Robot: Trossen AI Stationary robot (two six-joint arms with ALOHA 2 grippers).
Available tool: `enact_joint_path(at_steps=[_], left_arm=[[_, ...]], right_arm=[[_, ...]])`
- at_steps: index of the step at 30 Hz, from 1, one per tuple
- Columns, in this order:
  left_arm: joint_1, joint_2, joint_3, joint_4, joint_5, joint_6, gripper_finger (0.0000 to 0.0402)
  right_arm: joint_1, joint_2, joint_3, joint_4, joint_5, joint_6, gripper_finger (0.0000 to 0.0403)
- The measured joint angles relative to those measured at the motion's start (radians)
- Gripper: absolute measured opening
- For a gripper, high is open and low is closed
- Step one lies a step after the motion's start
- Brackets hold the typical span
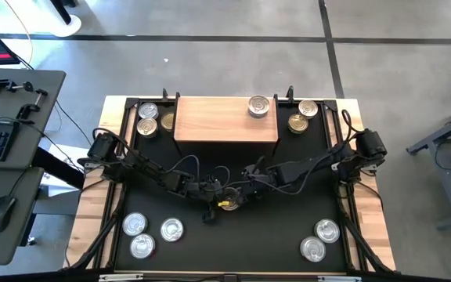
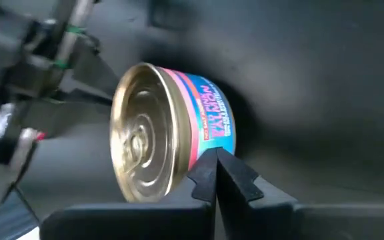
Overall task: Stack canned seafood by type on shelf
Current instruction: Stack the blue and pink tuna can on top of the blue and pink tuna can on the shelf
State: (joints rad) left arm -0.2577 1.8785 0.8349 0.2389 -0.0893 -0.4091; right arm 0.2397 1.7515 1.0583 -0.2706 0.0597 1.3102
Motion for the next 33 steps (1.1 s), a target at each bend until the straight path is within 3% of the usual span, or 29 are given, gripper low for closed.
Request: enact_joint_path(at_steps=[13,33], left_arm=[[0.013,0.001,0.0,0.003,0.013,0.004,0.0],[0.046,0.004,0.002,0.013,-0.03,0.053,0.0]], right_arm=[[0.009,0.002,0.126,-0.14,-0.001,-0.035,0.0],[0.011,0.004,0.201,-0.113,0.02,-0.071,0.0]])
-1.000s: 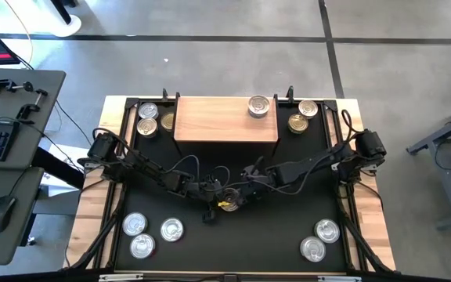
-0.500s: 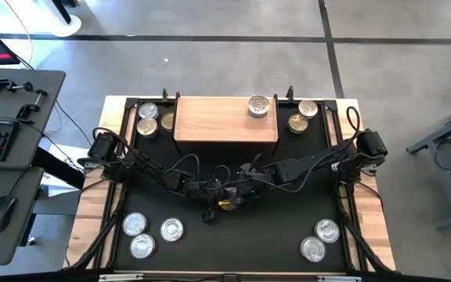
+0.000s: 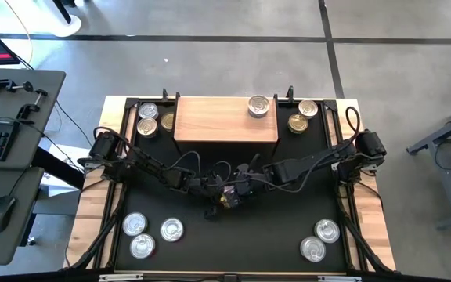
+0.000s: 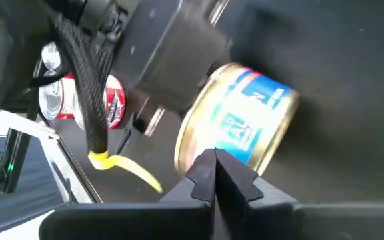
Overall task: Stack canned seafood by type on shelf
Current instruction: Stack the blue and pink tuna can on top of the blue and pink tuna can on the shelf
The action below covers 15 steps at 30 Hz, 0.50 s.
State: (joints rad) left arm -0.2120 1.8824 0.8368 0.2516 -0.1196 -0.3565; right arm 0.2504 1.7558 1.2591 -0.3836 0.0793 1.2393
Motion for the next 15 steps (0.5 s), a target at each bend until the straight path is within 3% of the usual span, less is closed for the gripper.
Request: enact_joint_path(at_steps=[15], left_arm=[[0.021,0.032,0.075,-0.061,0.025,-0.007,0.0]], right_arm=[[-0.001,-0.017,-0.003,-0.053,0.044,-0.009,0.0]])
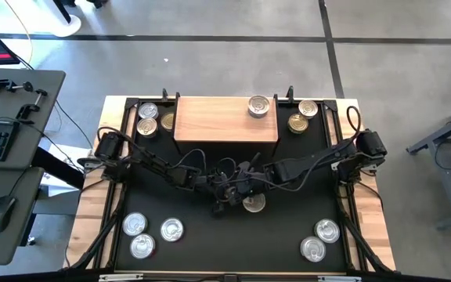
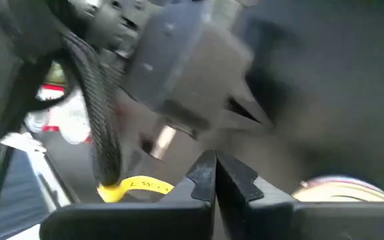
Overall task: Stack canned seafood by type on shelf
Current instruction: Stack the blue and pink tuna can on top of the blue and pink tuna can on the shelf
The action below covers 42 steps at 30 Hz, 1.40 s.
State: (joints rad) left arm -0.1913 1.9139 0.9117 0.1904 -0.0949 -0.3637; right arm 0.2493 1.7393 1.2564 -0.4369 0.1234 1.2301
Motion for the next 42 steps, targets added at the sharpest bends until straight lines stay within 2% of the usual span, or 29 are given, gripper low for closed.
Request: enact_joint_path(at_steps=[3,7,11,14,15,17,19,22,25,29,33,42], left_arm=[[0.008,-0.048,-0.002,-0.045,0.031,0.035,0.0],[0.009,-0.083,0.0,0.007,0.069,0.096,0.0],[0.007,-0.061,-0.001,0.056,0.072,0.097,0.0],[0.006,-0.034,0.01,0.065,0.072,0.102,0.0],[0.006,-0.022,0.023,0.068,0.074,0.12,0.0],[0.007,-0.004,0.048,0.058,0.101,0.192,0.0],[0.016,0.015,0.085,0.052,0.141,0.268,0.0],[0.028,0.024,0.124,-0.043,0.178,0.297,0.0],[0.038,0.024,0.129,-0.059,0.178,0.314,0.0],[0.042,0.025,0.129,-0.044,0.177,0.316,0.0],[0.031,0.041,0.128,-0.008,0.179,0.317,0.0],[0.012,0.117,0.13,0.104,0.164,0.308,0.0]], right_arm=[[0.02,-0.038,0.0,-0.168,0.004,-0.004,0.0],[0.07,-0.099,-0.05,-0.358,-0.017,0.035,0.0],[0.139,-0.22,-0.199,-0.348,-0.025,0.181,0.0],[0.17,-0.299,-0.326,-0.257,-0.045,0.23,0.0],[0.175,-0.319,-0.359,-0.213,-0.04,0.199,0.0],[0.177,-0.34,-0.403,-0.126,-0.026,0.031,0.0],[0.177,-0.344,-0.42,-0.109,-0.027,-0.248,0.0],[0.18,-0.334,-0.422,-0.161,-0.072,-0.689,0.0],[0.166,-0.304,-0.422,-0.168,-0.102,-0.919,0.0],[0.12,-0.218,-0.422,-0.121,-0.099,-1.025,0.0],[0.078,-0.144,-0.422,-0.038,-0.102,-1.051,0.0],[0.038,-0.13,-0.422,0.02,-0.114,-1.048,0.0]])
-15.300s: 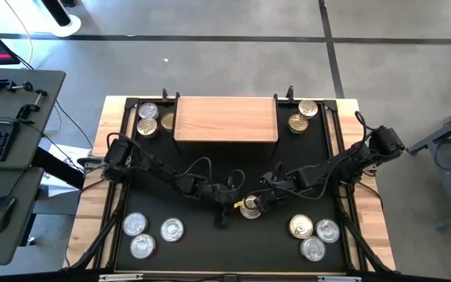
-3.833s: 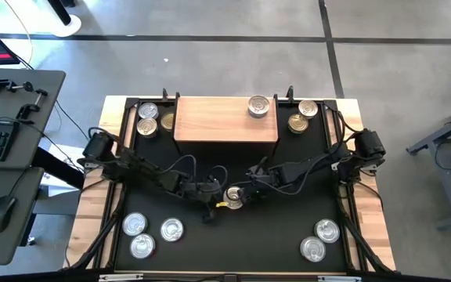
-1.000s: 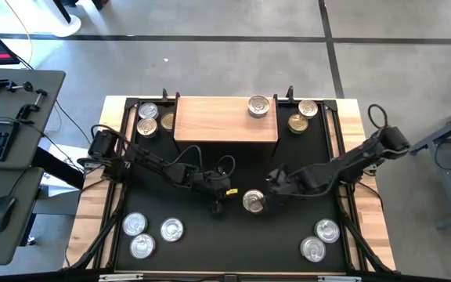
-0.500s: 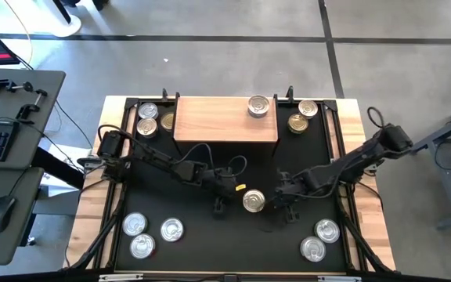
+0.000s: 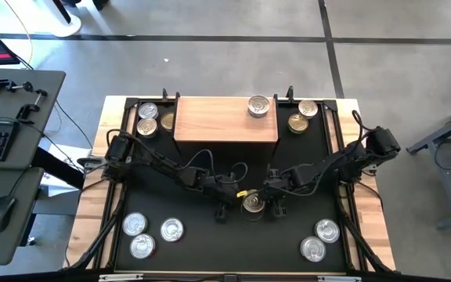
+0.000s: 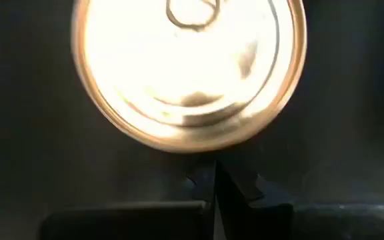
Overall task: Stack canned seafood by type on shelf
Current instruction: Stack the blue and pink tuna can on top of the blue and pink tuna can on the shelf
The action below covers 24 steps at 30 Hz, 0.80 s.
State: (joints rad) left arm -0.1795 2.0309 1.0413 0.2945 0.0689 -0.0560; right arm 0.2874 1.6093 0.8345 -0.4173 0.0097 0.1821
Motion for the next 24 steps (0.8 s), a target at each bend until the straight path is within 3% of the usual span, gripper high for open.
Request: enact_joint_path(at_steps=[24], left_arm=[[-0.003,0.031,0.0,-0.031,-0.045,-0.018,0.0]], right_arm=[[0.001,-0.003,0.198,-0.066,0.003,-0.006,0.0]])
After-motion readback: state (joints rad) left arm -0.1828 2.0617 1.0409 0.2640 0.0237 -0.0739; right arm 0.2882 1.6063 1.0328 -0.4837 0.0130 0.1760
